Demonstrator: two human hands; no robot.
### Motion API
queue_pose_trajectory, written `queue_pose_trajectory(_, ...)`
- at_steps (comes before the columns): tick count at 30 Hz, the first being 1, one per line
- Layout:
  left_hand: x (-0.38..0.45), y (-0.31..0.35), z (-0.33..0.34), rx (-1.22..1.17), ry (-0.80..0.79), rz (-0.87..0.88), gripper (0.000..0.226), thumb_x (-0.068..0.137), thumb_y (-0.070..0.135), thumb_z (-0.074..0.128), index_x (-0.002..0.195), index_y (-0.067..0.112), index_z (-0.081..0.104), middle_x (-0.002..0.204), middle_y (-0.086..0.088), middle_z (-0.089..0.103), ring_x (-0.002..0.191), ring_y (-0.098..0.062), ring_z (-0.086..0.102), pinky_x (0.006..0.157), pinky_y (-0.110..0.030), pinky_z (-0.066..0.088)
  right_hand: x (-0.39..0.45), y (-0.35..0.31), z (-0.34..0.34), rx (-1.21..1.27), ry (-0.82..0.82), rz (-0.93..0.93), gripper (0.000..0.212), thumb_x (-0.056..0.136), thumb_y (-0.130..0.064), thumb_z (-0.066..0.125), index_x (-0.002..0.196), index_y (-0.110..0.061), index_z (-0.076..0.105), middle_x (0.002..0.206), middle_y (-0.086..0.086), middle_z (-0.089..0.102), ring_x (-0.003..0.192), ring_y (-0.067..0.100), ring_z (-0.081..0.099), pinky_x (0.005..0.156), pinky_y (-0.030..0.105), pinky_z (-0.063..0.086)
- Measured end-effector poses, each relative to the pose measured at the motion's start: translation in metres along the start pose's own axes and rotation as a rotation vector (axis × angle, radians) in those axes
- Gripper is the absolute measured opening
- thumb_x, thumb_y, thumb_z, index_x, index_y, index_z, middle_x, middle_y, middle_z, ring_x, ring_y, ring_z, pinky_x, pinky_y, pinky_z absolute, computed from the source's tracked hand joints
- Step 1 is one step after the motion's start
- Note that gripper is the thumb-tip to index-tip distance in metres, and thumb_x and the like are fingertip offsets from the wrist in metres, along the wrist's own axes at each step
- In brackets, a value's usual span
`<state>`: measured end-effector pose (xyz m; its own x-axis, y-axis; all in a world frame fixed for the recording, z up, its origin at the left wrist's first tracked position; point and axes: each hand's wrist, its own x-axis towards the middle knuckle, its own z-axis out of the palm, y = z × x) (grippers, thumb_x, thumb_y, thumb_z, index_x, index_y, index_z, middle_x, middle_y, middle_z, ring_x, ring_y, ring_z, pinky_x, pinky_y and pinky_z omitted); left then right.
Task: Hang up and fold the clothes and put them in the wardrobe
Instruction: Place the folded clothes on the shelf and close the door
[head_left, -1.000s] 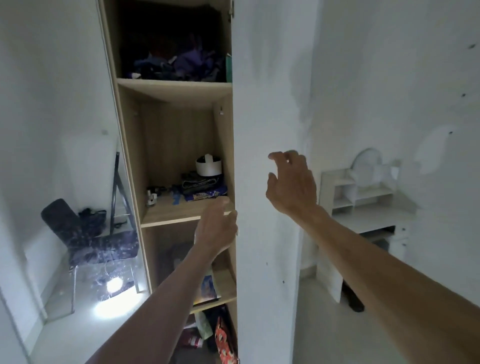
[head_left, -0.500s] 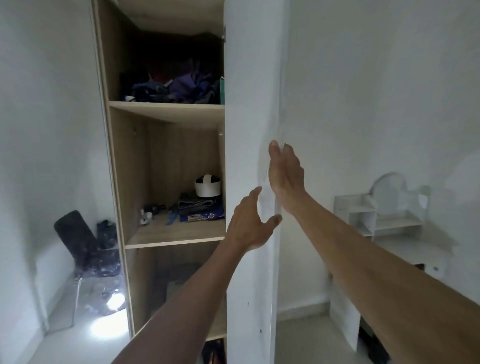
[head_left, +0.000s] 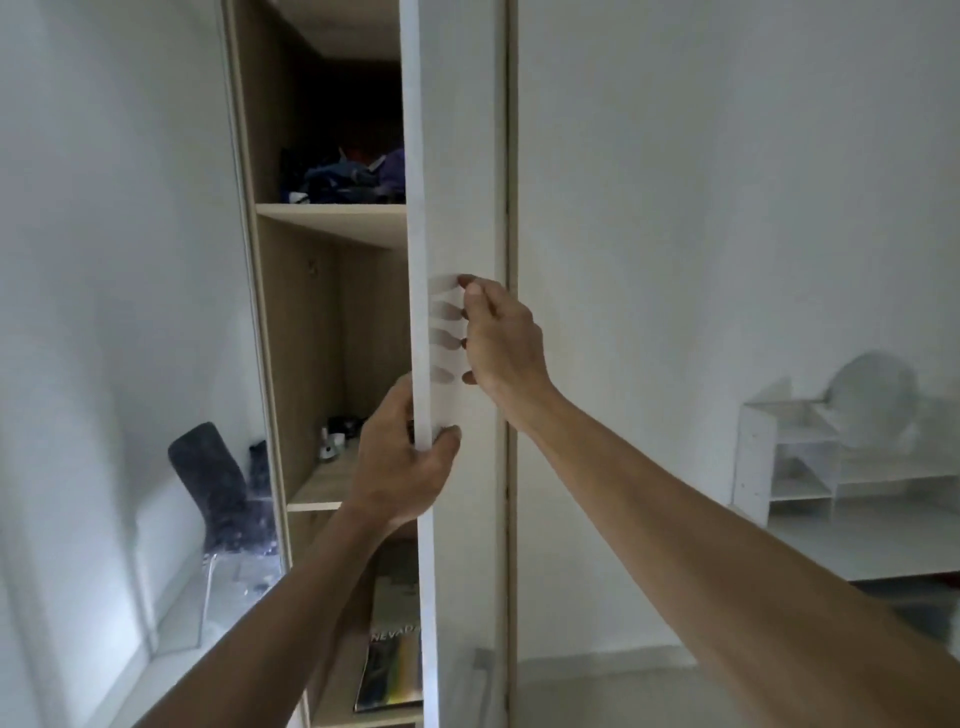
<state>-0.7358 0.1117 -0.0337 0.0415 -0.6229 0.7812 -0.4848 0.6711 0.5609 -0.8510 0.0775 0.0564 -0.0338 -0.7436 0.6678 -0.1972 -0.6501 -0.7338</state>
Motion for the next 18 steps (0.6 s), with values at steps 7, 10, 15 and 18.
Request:
queue_pose_trajectory(7,0.020,-0.069,-0.088,0.096,-0.005,-0.041,0.049,0.085,0.015,0.076,0.127,0.018,0.052,0.101,0.022,0.058,0.089,0.004,0.063,0.064,-0.007,0.051,0.021,0.009,0.090,-0.271,0.020,-0.160,0.038,0.103,-0.032,0.044,0.142,-0.032,0.045,0.123,-0.001,0.052,0.098,0.015,0.059,0.085,0.039,0.055)
queue_pose_trajectory(10,0.038,-0.102,-0.123,0.138,0.039,-0.060,0.060,0.081,0.015,0.080,0.131,0.017,0.048,0.102,0.023,0.058,0.093,0.007,0.063,0.068,-0.011,0.053,0.034,0.010,0.126,-0.383,0.009,-0.166,0.043,0.101,-0.029,0.048,0.143,-0.033,0.040,0.129,0.000,0.048,0.103,0.021,0.059,0.088,0.042,0.054)
queue_pose_trajectory(15,0.062,-0.143,-0.153,0.301,0.148,0.048,0.119,0.072,0.018,0.085,0.155,0.032,0.000,0.154,0.003,0.031,0.134,-0.026,0.043,0.102,-0.049,0.050,0.058,0.031,0.173,-0.517,0.019,-0.120,0.052,0.099,-0.028,0.050,0.147,-0.035,0.031,0.145,-0.002,0.037,0.127,0.024,0.048,0.096,0.044,0.049)
queue_pose_trajectory(18,0.087,-0.159,-0.167,0.601,0.171,0.145,0.122,0.070,0.022,0.081,0.157,0.030,-0.005,0.164,-0.001,-0.002,0.151,-0.032,0.009,0.111,-0.059,0.037,0.074,0.042,0.195,-0.603,-0.001,-0.111,0.060,0.099,-0.028,0.052,0.152,-0.033,0.024,0.154,-0.003,0.026,0.136,0.023,0.037,0.096,0.042,0.046)
